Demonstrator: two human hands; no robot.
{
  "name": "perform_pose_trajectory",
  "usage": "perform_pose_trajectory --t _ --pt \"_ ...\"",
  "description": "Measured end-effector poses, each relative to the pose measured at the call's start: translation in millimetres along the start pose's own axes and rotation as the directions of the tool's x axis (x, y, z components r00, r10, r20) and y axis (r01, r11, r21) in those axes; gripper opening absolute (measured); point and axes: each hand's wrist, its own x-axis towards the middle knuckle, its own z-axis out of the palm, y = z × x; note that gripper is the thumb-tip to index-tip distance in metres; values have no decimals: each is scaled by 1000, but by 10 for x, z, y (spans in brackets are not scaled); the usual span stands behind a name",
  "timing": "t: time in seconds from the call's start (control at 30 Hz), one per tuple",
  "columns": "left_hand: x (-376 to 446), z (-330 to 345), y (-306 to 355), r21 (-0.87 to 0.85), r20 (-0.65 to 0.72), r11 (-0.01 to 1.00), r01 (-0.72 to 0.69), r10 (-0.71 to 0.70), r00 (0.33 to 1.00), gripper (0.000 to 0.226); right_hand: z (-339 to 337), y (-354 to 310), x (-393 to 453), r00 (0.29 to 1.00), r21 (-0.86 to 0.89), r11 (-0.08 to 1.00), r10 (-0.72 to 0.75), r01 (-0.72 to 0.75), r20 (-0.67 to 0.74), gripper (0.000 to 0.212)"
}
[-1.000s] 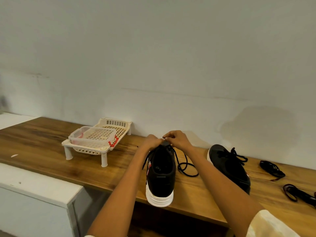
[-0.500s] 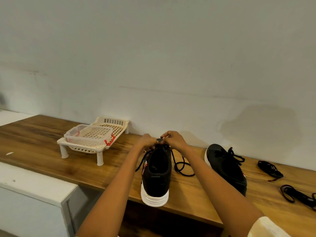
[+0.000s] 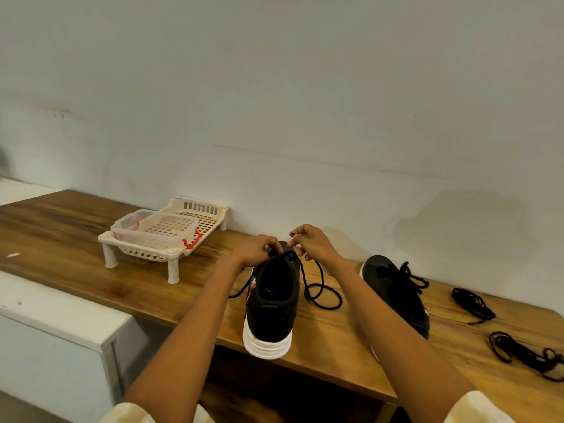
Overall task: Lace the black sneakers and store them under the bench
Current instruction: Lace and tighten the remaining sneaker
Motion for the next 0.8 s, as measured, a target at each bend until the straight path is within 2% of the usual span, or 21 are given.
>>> perform_pose_trajectory --t 0.13,0.2,0.27,0.37,0.53,0.63,0.8 --pt "-7 -55 -43 72 -2 996 -61 61 998 33 27 -21 -5 995 -73 993 -90 93 41 3" --pt "-11 -39 -84 90 -44 994 -60 64 997 28 56 -35 20 988 -185 973 -119 136 96 6" --pt "-26 -14 -145 24 -116 998 -50 52 992 22 89 -34 71 982 -350 921 -127 170 143 10" --pt "-78 -27 -224 -94 -216 993 -77 55 975 21 168 -50 129 984 -516 839 -123 172 128 15" --pt "-123 -31 -277 -316 -217 945 -84 14 976 19 324 -82 165 993 -652 749 -99 117 65 20" --pt "-105 -27 -310 -365 -207 927 -87 11 978 17 369 -73 152 993 -648 752 -80 121 92 24" --pt "-116 -29 -312 -429 -180 900 -76 -3 984 17 338 23 129 989 -401 910 -52 104 139 21"
